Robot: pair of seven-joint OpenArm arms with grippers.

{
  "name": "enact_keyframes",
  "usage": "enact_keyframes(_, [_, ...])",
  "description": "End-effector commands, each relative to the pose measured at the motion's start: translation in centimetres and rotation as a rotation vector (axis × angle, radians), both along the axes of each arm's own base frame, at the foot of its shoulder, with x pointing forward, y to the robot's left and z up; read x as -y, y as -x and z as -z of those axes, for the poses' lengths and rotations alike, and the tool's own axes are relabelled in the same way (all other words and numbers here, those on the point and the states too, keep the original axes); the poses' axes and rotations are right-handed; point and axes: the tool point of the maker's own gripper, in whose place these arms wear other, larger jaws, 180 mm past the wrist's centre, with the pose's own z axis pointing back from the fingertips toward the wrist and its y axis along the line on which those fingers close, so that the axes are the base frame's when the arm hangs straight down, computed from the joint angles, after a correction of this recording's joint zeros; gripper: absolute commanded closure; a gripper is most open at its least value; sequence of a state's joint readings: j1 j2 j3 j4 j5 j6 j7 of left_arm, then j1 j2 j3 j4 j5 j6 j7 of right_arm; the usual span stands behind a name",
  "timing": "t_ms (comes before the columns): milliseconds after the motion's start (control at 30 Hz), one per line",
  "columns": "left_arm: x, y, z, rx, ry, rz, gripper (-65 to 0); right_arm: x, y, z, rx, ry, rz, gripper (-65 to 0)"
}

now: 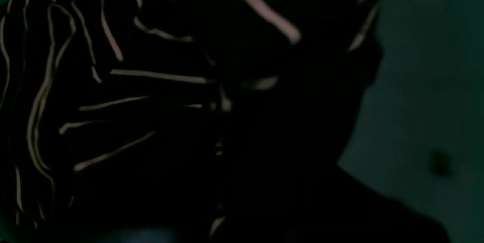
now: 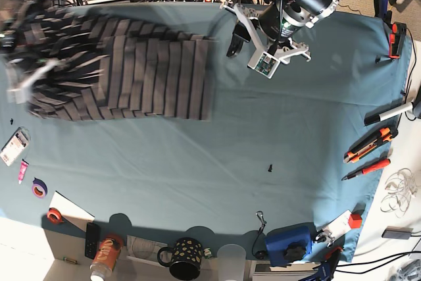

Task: Layout the t-shirt on the table in an organized manner, then fold the t-shirt properly
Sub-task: 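Grasp the shirt end with the right gripper and fold it inward, then press and tuck the folded shirt bundle with the right gripper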

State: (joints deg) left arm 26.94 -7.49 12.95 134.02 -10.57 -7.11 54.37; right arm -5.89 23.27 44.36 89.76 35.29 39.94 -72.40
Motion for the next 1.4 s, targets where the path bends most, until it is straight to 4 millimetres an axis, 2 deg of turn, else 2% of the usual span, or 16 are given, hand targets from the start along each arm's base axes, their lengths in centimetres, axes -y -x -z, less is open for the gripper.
enact_keyframes(0, [0.0,-0.4,-0.9,0.030,0.022,-0.017,-26.4,1.3,-0.7,-1.9,0.039,0.052,0.006,0.0])
enact_keyframes(133, [-1.4,-0.4,0.1,0.010,-0.073,-0.046,-13.5,1.4,-0.6,-2.0,0.034,0.059,0.011,0.0])
enact_keyframes(233, [-3.8,-0.1,1.6,-0.027,-0.220,-0.084,-0.4,0.5,-0.5,-2.1,0.034,0.063,0.002,0.0])
enact_keyframes(300, [-6.1,-0.3,2.1,-0.039,-0.313,-0.159,0.0,-0.8,-0.5,-2.7,0.058,0.078,-0.021,0.0])
enact_keyframes(433, [-10.4,-1.2,1.8,-0.003,-0.444,-0.322,0.0,-3.9,-0.3,-4.7,0.115,0.133,-0.073,0.0])
enact_keyframes(567, [-13.1,-1.3,1.7,-0.014,-0.467,-0.416,0.0,-7.2,0.1,-7.1,0.184,0.184,-0.123,0.0])
enact_keyframes(633, [-14.4,-0.9,2.1,-0.046,-0.459,-0.446,0.0,-9.3,0.1,-8.1,0.216,0.199,-0.161,0.0])
enact_keyframes(733, [-15.3,0.3,2.9,-0.107,-0.425,-0.438,0.0,-12.7,-0.5,-9.1,0.260,0.200,-0.232,0.0])
enact_keyframes(800, [-15.8,0.9,3.3,-0.136,-0.399,-0.441,0.0,-14.9,-1.2,-8.9,0.263,0.198,-0.279,0.0])
enact_keyframes(867, [-16.4,1.2,3.4,-0.149,-0.382,-0.451,0.0,-16.7,-1.8,-7.9,0.238,0.215,-0.322,0.0])
enact_keyframes(967, [-17.2,1.4,3.3,-0.156,-0.373,-0.452,0.0,-18.7,-2.2,-6.2,0.175,0.310,-0.363,0.0])
enact_keyframes(1067, [-17.8,1.4,3.2,-0.155,-0.369,-0.473,0.0,-20.8,-2.6,-5.5,0.162,0.372,-0.396,0.0])
enact_keyframes(1200, [-17.5,1.3,3.2,-0.159,-0.350,-0.469,0.0,-24.1,-2.8,-5.0,0.179,0.413,-0.471,0.0])
enact_keyframes(1367, [-17.4,1.3,3.2,-0.160,-0.344,-0.467,0.0,-26.4,-2.7,-4.7,0.190,0.473,-0.501,0.0])
